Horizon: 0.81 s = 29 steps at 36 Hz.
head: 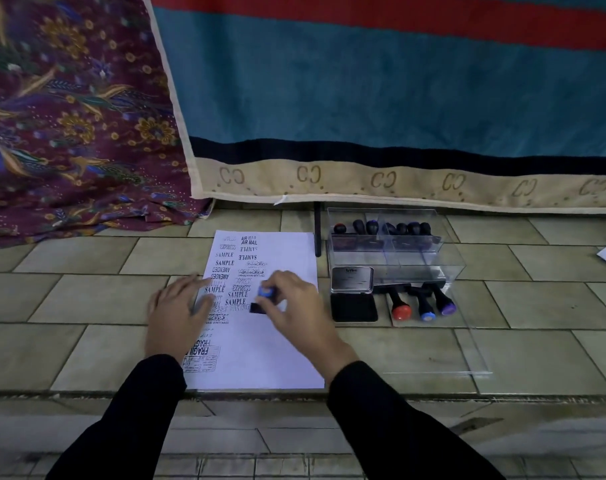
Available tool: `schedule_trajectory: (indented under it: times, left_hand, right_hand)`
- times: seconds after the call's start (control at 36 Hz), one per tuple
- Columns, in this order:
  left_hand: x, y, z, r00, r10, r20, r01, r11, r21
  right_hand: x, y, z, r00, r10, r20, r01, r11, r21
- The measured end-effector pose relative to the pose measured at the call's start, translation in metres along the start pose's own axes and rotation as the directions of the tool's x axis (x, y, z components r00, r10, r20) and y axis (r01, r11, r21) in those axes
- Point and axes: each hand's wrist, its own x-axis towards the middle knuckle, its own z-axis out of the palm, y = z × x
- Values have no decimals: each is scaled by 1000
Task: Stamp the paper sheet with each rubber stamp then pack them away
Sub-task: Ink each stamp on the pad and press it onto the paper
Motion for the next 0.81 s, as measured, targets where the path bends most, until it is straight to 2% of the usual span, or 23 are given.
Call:
schedule_trajectory:
  times: [0.11,0.22,0.47,0.69,0.81]
  left_hand:
    - [0,1,1,1000,-14,-6,14,1000,2]
    - [0,4,-2,1000,-24,4,25,1000,-9]
    - [0,6,-4,999,-24,28,25,1000,-14]
    - [0,5,-3,999,-26,24,26,1000,-6]
    - [1,3,-2,1000,-13,16,13,1000,-1]
  right_hand:
    - [13,-9,23,992,-24,122,31,998,-50]
    - [18,-11,32,986,-4,165,16,997,-72]
    - [20,-10,40,986,24,163,-10,996,-85]
    - [17,-10,40,983,-44,177,68,989,-131]
    - [14,-9,42,986,-28,167,45,994,-103]
